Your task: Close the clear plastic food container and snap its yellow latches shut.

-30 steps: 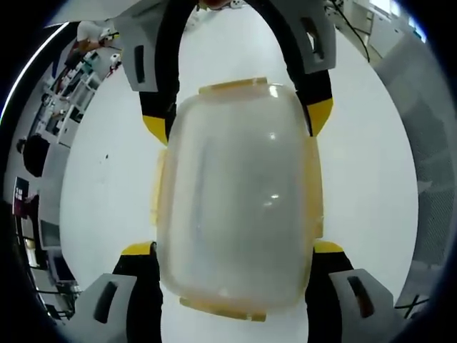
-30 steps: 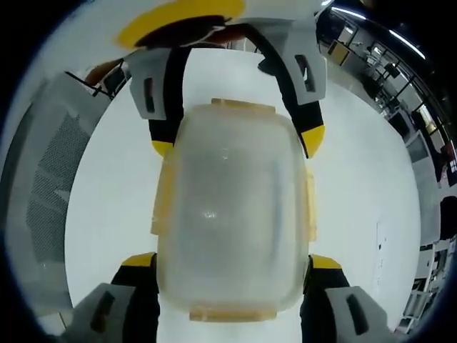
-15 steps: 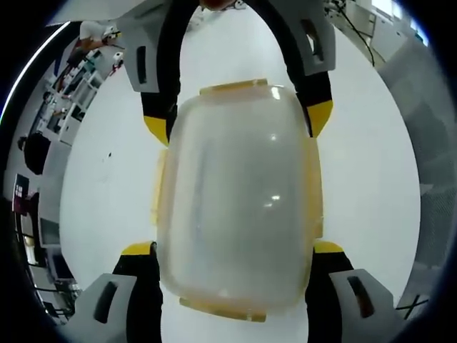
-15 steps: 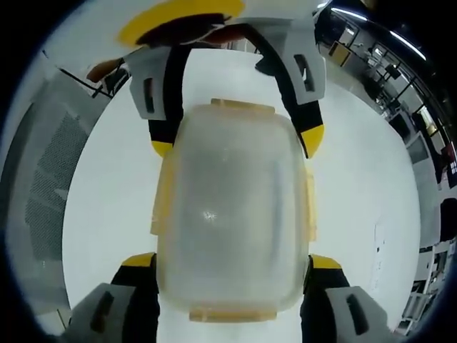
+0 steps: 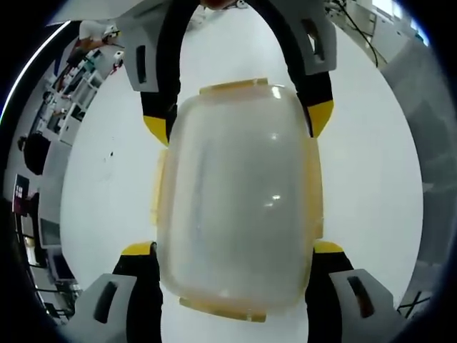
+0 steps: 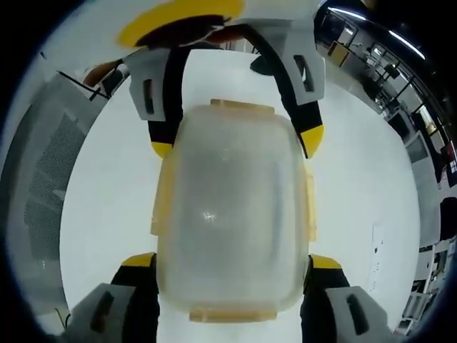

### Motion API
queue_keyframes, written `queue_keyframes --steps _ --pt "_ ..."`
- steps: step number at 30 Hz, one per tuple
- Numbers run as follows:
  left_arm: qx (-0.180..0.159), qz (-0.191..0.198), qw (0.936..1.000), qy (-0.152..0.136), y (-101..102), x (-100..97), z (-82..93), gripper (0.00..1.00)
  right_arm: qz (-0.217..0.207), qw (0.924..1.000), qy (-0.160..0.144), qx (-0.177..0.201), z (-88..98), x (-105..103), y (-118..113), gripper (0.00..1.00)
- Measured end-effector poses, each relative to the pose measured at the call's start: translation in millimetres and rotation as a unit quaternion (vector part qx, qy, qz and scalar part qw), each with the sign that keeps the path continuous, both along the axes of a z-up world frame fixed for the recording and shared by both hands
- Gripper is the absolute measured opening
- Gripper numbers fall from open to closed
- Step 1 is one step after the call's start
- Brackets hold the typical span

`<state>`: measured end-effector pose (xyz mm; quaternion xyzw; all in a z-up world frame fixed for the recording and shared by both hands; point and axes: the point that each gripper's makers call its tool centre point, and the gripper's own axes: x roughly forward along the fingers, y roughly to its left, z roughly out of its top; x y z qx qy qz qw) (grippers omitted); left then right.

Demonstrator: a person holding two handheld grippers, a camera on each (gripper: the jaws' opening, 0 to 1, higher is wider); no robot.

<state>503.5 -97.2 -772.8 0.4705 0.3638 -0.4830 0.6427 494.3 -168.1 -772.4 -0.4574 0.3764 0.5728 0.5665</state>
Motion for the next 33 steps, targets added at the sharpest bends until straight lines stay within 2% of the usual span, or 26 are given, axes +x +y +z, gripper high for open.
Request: queue_keyframes --steps 24,33 --pt "0.008 0.000 1.0000 0.000 3 18.7 -0.4 0.81 0.001 1.0000 0.000 -0.002 0.0 18 2 0.82" --pt "0.007 0.002 1.0000 -0.001 3 19.1 -0.3 0.81 0.002 1.0000 0.000 -0.003 0.0 19 2 0.82"
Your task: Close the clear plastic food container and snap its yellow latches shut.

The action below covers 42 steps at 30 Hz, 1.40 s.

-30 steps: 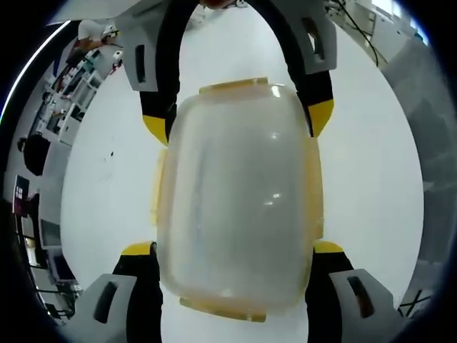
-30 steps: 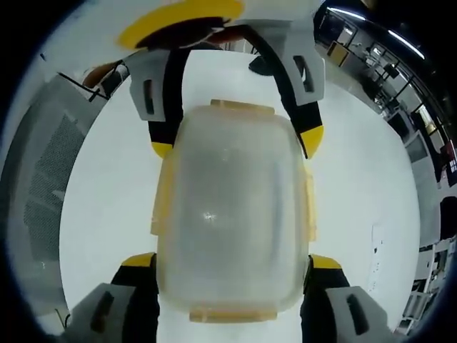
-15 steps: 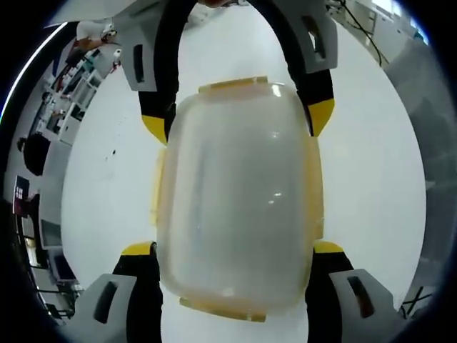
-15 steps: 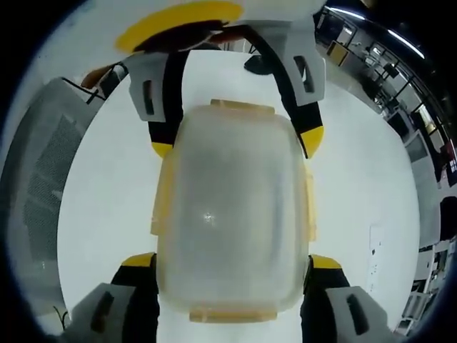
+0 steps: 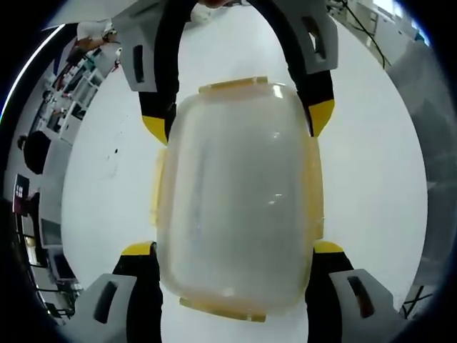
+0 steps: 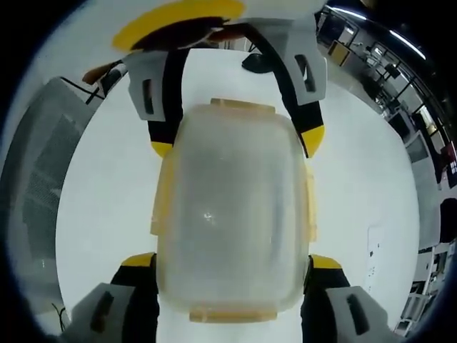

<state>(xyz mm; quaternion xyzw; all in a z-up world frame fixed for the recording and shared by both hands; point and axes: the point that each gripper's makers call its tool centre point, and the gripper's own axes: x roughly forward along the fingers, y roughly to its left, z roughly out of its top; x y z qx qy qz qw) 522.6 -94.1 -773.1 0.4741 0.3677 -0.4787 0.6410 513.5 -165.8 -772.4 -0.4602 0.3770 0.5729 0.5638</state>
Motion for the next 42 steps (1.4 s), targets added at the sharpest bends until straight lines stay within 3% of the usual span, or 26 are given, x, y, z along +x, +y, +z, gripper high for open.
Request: queue_keyframes --steps 11,17,21,23,28,42 --pt "0.001 0.001 1.0000 -0.002 0 -0.2 0.7 0.82 0.003 1.0000 -0.004 0.000 0.2 0 0 0.83" --pt "-0.001 -0.002 1.0000 -0.007 0 -0.3 1.6 0.83 0.003 0.9999 -0.009 0.004 -1.5 -3 0 0.89" --pt "-0.014 -0.016 0.9988 -0.045 -5 6.1 7.7 0.99 -0.017 0.9998 -0.010 0.006 -3.4 -3 -3 0.99" --pt "0.004 -0.019 0.9994 -0.030 2 -1.3 -2.9 0.99 -0.012 0.9998 -0.013 0.008 -5.5 -4 -4 0.99" --pt "0.013 -0.027 0.9991 -0.030 7 -10.9 -9.1 0.99 -0.017 0.9997 -0.014 0.009 -4.7 -4 -7 0.99" --pt "-0.017 0.004 0.9994 -0.029 5 -8.9 4.0 0.99 -0.032 0.9987 -0.029 0.028 5.8 -7 -7 0.99"
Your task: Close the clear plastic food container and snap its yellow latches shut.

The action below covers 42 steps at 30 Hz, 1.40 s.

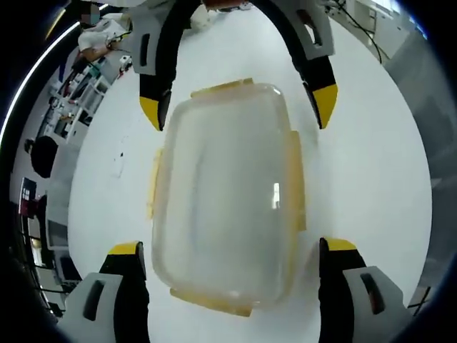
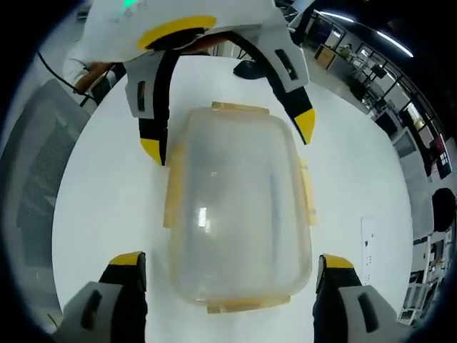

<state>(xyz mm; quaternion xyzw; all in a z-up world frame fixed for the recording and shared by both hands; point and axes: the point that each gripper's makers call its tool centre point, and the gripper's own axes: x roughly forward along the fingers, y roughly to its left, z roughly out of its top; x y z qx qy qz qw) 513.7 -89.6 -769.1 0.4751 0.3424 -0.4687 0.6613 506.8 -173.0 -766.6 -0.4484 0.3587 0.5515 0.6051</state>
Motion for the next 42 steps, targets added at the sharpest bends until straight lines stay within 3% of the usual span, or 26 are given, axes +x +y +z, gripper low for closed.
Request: queue_keyframes --steps 23,35,42 --pt "-0.025 0.030 0.9991 -0.016 7 -11.2 11.7 0.99 -0.049 0.9974 -0.016 0.052 16.5 -11 1 0.99" --pt "-0.048 0.053 0.9973 -0.017 13 -24.1 17.5 0.99 -0.081 0.9925 -0.024 0.088 27.2 -16 1 0.99" --pt "-0.081 0.072 0.9940 -0.014 11 -34.4 23.7 0.98 -0.106 0.9861 -0.040 0.122 32.1 -20 2 0.99"
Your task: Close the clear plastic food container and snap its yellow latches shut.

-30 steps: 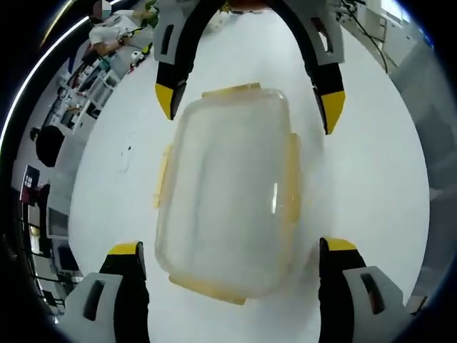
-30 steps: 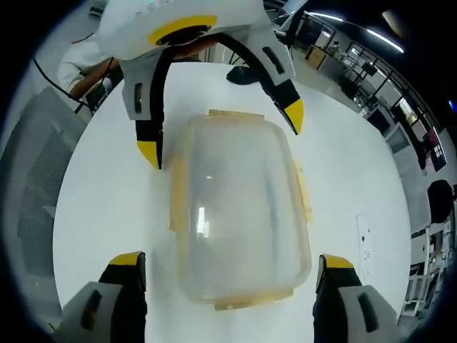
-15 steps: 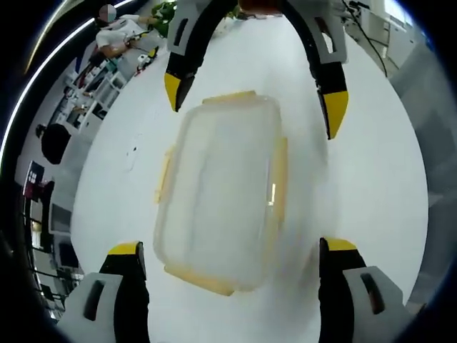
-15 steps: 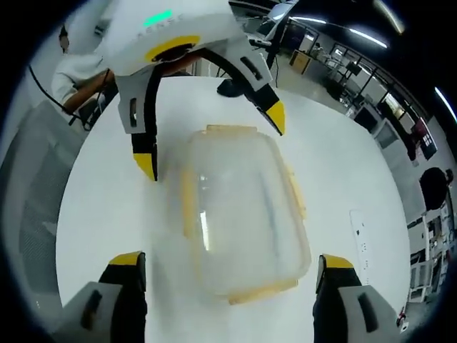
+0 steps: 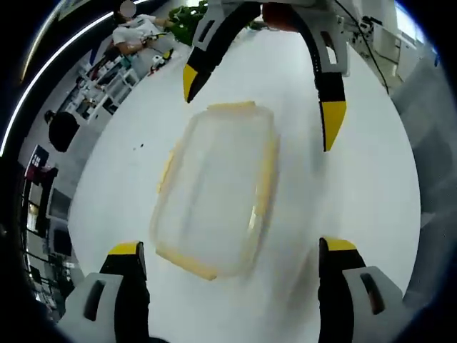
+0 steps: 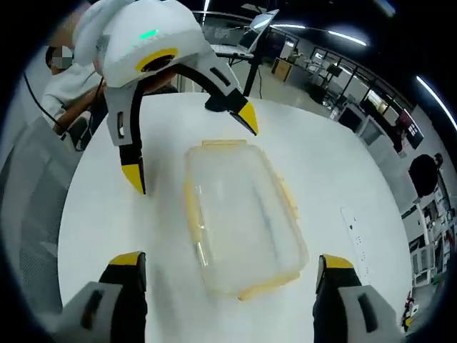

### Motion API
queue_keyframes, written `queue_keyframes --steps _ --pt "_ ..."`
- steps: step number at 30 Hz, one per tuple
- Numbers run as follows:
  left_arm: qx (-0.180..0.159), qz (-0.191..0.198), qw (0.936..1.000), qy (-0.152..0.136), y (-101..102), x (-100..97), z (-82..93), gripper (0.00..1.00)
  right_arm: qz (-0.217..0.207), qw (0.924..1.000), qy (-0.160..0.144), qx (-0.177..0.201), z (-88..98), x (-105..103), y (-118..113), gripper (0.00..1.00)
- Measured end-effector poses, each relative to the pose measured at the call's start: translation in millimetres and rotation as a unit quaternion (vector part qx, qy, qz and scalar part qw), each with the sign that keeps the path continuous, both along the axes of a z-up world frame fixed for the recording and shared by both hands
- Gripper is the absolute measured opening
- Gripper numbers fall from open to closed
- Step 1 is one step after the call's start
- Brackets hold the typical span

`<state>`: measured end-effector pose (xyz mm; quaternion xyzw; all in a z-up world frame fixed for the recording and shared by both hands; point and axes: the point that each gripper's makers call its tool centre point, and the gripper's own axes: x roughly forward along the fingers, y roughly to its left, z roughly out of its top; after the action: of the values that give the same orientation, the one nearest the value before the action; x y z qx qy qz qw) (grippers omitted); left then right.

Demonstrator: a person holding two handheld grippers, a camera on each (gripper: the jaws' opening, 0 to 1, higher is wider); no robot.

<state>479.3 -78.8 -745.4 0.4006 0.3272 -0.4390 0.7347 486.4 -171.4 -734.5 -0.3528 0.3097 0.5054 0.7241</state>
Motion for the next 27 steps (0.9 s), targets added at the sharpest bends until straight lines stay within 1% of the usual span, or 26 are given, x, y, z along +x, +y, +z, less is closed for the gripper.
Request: queue_keyframes --steps 1,5,6,8,10,13,15,17,19,21,23,27 --pt "-0.007 -0.001 1.0000 0.000 -1 -2.2 0.3 0.99 -0.006 0.9999 -0.002 0.009 1.9 -1 1 0.99" --pt "-0.013 0.002 0.9999 0.003 2 -6.5 -2.3 0.98 -0.017 0.9997 -0.003 0.018 3.0 -5 -2 0.99" --pt "-0.017 0.008 0.9998 0.006 3 -8.4 -1.9 0.98 -0.020 0.9995 -0.004 0.023 3.6 -7 -2 0.99" --pt "-0.027 0.016 0.9995 0.004 4 -9.2 -0.4 0.98 -0.030 0.9991 -0.008 0.029 3.7 -10 -4 0.99" --pt "-0.035 0.028 0.9990 0.007 6 -11.5 -0.4 0.98 -0.047 0.9980 -0.003 0.043 2.8 -13 -6 0.99" --pt "-0.047 0.034 0.9983 0.005 6 -16.0 2.4 0.98 -0.053 0.9975 -0.008 0.047 1.8 -20 -9 0.99" --pt "-0.054 0.040 0.9977 0.005 7 -17.5 2.9 0.98 -0.061 0.9966 0.002 0.056 1.1 -24 -9 0.99" --pt "-0.060 0.052 0.9969 0.009 8 -20.4 2.6 0.98 -0.073 0.9950 -0.001 0.068 2.0 -25 -12 0.98" --pt "-0.070 0.057 0.9959 0.005 9 -22.2 4.3 0.98 -0.085 0.9931 0.005 0.080 2.8 -28 -12 0.98" --pt "-0.074 0.063 0.9953 0.004 10 -25.1 5.5 0.98 -0.087 0.9926 -0.003 0.085 4.4 -30 -13 0.98" --pt "-0.082 0.068 0.9943 0.005 11 -28.4 4.4 0.98 -0.098 0.9908 -0.001 0.094 4.5 -33 -15 0.98" --pt "-0.085 0.074 0.9936 0.003 15 -37.0 3.9 0.97 -0.104 0.9893 -0.012 0.102 5.9 -40 -18 0.99"
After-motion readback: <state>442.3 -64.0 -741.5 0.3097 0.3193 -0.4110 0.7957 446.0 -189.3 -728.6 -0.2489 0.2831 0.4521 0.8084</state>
